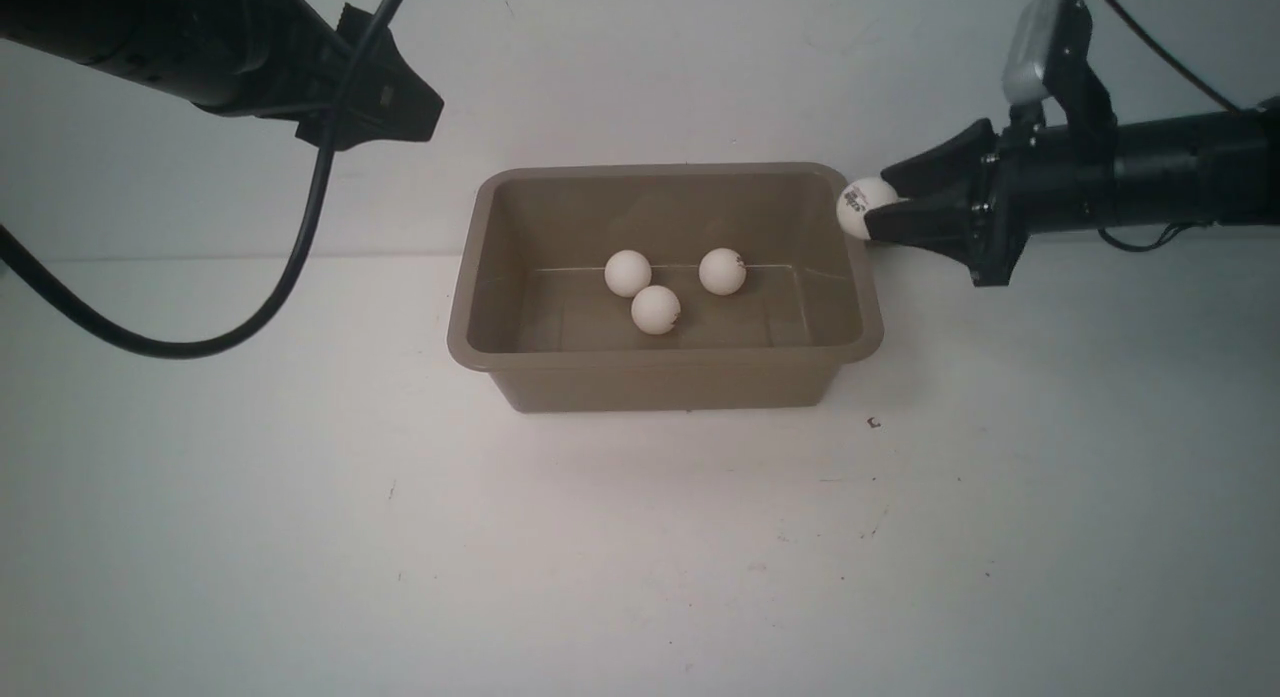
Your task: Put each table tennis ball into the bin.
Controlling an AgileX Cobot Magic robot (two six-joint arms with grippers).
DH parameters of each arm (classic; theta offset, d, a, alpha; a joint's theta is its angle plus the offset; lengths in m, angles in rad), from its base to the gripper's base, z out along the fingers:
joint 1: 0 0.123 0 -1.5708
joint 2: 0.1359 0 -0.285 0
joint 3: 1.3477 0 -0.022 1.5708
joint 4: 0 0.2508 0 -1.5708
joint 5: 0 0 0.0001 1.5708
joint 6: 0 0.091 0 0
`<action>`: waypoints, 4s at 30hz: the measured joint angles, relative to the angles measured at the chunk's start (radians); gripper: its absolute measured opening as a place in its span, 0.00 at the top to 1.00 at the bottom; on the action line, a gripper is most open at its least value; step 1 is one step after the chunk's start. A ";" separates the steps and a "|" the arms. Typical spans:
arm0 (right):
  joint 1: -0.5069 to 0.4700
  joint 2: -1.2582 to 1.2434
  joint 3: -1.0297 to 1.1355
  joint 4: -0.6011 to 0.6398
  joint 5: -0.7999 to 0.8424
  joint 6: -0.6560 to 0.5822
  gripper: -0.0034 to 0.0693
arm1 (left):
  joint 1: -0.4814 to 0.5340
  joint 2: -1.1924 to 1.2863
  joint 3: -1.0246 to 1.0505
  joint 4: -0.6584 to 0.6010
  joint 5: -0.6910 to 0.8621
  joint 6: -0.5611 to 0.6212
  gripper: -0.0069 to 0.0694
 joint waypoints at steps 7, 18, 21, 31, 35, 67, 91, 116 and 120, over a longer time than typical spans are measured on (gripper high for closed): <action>0.066 0.002 0.000 -0.035 -0.051 0.027 0.52 | 0.000 0.000 0.000 0.000 -0.013 0.000 0.27; 0.130 0.042 0.001 0.016 -0.195 0.039 0.34 | 0.000 0.000 0.000 0.000 -0.013 0.000 0.27; 0.124 0.042 0.001 0.083 -0.205 0.005 0.32 | 0.000 0.000 0.000 0.000 -0.013 0.000 0.27; -0.009 0.042 0.001 0.292 -0.269 -0.121 0.31 | 0.000 0.000 0.000 0.001 -0.013 0.003 0.27; -0.112 0.042 0.001 0.302 -0.289 -0.116 0.31 | 0.000 0.000 0.000 0.003 -0.013 0.003 0.27; -0.197 -0.535 0.006 0.248 -0.267 0.410 0.31 | 0.080 0.000 0.000 0.488 -0.256 -0.171 0.27; -0.189 -0.563 0.006 0.292 -0.256 0.915 0.31 | 0.188 0.000 0.000 0.015 -0.503 -0.156 0.27; -0.189 -0.734 0.008 -0.192 -0.412 0.652 0.31 | 0.188 0.000 0.000 -0.033 -0.490 0.015 0.27; -0.189 -0.830 0.008 -0.302 -0.453 0.658 0.31 | 0.188 0.000 0.000 -0.034 -0.490 0.040 0.27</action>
